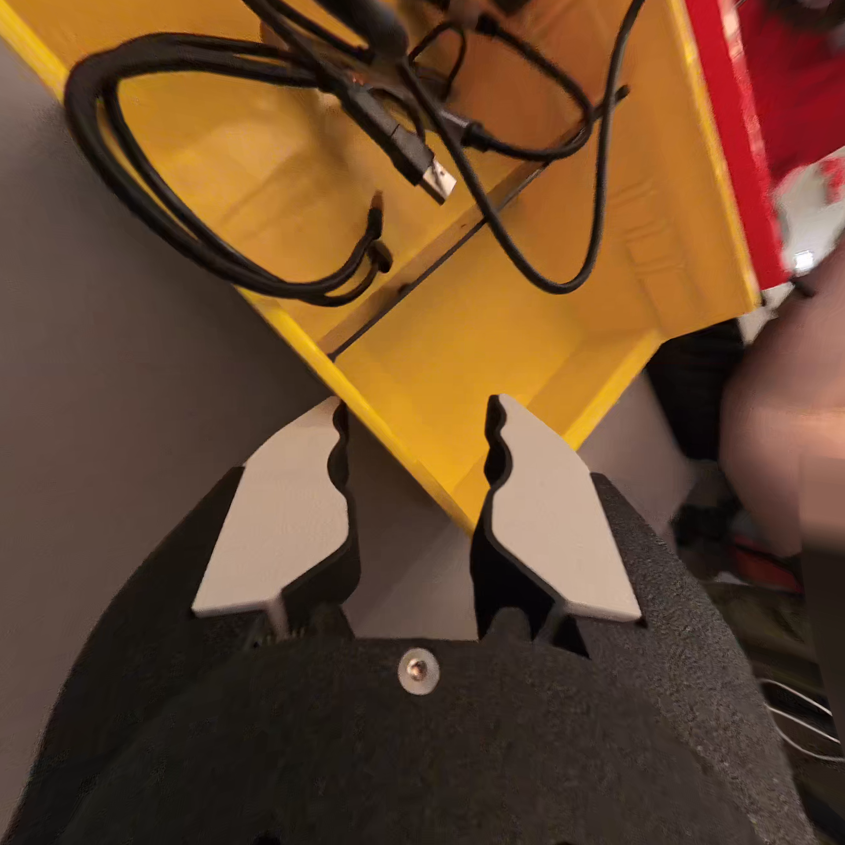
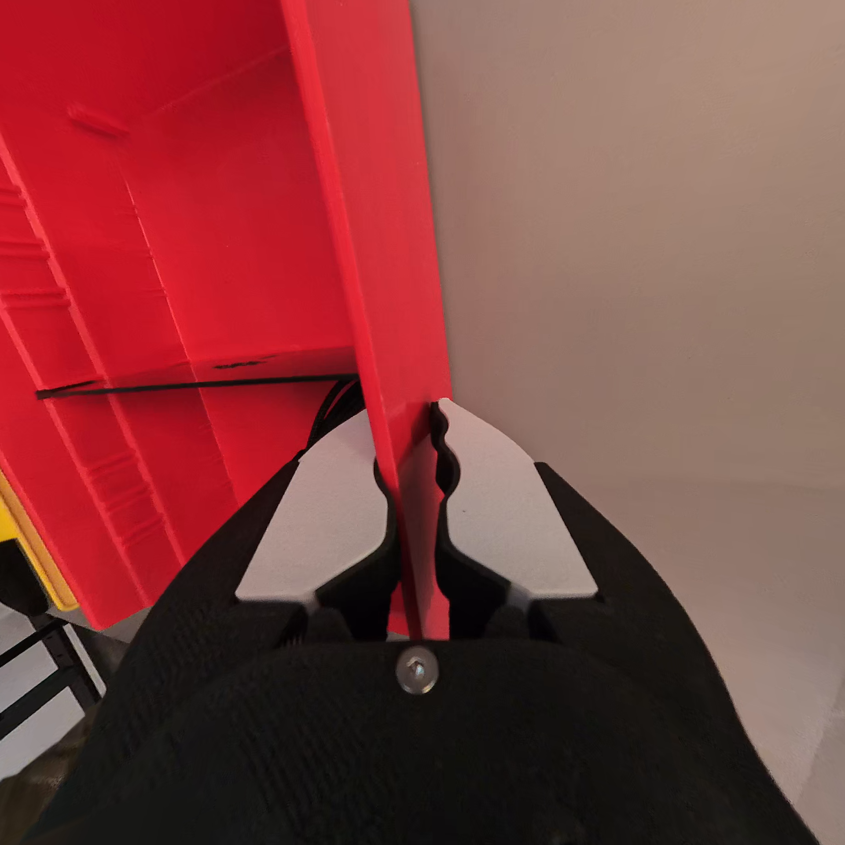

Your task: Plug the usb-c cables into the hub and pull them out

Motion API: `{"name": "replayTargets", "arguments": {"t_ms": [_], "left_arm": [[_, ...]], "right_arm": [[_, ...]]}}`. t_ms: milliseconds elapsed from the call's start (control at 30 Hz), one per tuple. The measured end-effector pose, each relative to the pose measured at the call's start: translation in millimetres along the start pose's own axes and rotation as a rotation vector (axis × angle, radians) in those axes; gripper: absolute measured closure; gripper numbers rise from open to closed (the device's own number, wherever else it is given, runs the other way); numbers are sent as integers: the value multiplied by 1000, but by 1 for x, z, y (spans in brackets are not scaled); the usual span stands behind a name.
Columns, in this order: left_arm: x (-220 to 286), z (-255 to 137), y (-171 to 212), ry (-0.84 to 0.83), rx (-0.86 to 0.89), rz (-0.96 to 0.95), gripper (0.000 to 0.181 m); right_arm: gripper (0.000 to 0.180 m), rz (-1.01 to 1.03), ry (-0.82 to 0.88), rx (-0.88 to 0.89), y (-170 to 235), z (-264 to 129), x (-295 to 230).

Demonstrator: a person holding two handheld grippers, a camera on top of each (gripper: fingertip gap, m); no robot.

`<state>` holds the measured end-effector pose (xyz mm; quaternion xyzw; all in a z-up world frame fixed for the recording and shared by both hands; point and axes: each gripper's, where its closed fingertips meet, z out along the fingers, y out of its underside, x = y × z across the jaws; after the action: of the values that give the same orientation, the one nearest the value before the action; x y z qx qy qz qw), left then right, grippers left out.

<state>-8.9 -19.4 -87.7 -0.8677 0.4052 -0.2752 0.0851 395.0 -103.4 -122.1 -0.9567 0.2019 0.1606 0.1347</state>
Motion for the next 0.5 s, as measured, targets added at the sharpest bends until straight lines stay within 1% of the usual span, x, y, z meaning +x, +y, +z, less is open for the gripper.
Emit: {"name": "replayTargets", "arguments": {"t_ms": [133, 267, 300, 367, 400, 500], "left_arm": [[-5, 3, 3, -121, -82, 9, 128], [-11, 2, 6, -169, -199, -21, 139], [-13, 1, 8, -179, -244, -37, 143], [-18, -5, 10, -191, -339, -69, 164], [-20, -6, 10, -193, -373, -82, 171], [-24, -7, 11, -234, -441, -106, 172]], "right_arm": [[166, 33, -18, 22, -9, 5, -7], [166, 24, -13, 19, -11, 6, -12], [166, 20, -13, 16, -11, 6, -13], [166, 14, -16, 12, -11, 6, -14], [165, 11, -21, 11, -11, 6, -14], [165, 6, -45, 5, -9, 6, -13]]}}
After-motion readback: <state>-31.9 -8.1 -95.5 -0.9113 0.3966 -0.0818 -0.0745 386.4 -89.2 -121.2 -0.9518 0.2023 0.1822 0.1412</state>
